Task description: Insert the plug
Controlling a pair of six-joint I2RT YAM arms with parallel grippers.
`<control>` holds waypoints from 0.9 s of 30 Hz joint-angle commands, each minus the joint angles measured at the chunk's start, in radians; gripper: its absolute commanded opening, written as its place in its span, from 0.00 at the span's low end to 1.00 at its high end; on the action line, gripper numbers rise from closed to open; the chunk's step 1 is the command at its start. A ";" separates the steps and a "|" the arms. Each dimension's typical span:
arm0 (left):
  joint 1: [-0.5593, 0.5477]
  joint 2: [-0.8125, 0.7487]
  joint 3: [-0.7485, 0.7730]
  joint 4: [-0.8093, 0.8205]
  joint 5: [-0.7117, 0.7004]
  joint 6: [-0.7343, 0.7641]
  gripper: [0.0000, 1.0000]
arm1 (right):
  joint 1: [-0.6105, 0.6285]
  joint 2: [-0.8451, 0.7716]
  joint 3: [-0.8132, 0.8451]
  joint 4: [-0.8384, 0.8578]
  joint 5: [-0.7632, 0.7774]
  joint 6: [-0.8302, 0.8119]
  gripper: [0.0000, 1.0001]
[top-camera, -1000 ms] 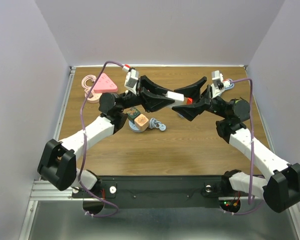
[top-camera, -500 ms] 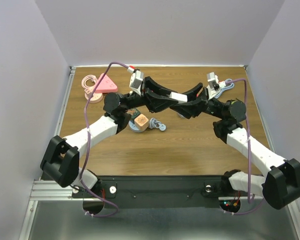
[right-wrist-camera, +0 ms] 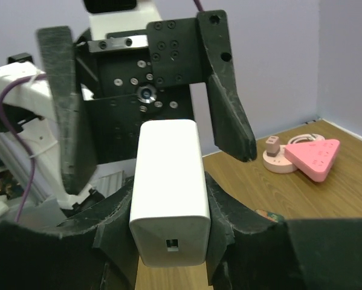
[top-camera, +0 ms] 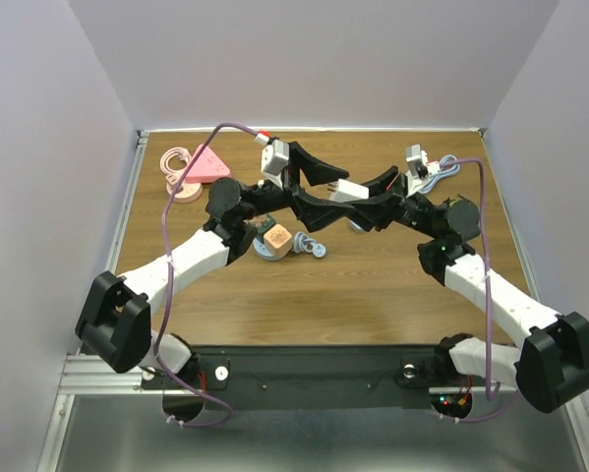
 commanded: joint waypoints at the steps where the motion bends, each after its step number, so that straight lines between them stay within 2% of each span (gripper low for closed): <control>1: 0.017 -0.093 -0.003 -0.069 -0.077 0.117 0.99 | -0.017 -0.024 0.029 -0.095 0.093 -0.092 0.00; 4: 0.069 -0.123 -0.044 -0.096 -0.104 0.117 0.99 | -0.046 -0.040 0.044 -0.175 0.099 -0.129 0.00; 8: 0.138 -0.163 -0.096 -0.141 -0.166 0.122 0.99 | -0.067 -0.049 0.140 -0.406 0.121 -0.257 0.00; 9: 0.150 -0.169 -0.107 -0.145 -0.180 0.125 0.99 | -0.067 -0.041 0.168 -0.561 0.132 -0.299 0.00; 11: 0.190 -0.182 -0.124 -0.205 -0.249 0.135 0.99 | -0.067 -0.006 0.250 -0.766 0.161 -0.403 0.00; 14: 0.232 -0.189 -0.122 -0.314 -0.309 0.195 0.99 | -0.067 0.038 0.323 -0.927 0.216 -0.492 0.00; 15: 0.233 -0.197 -0.122 -0.360 -0.327 0.212 0.99 | -0.069 0.078 0.385 -1.052 0.251 -0.512 0.00; 17: 0.238 -0.205 -0.115 -0.418 -0.399 0.252 0.99 | -0.067 0.124 0.432 -1.183 0.288 -0.540 0.01; 22: 0.238 -0.203 -0.087 -0.555 -0.501 0.326 0.99 | -0.067 0.280 0.554 -1.373 0.380 -0.569 0.00; 27: 0.238 -0.177 -0.064 -0.589 -0.507 0.344 0.99 | -0.069 0.382 0.621 -1.508 0.509 -0.617 0.00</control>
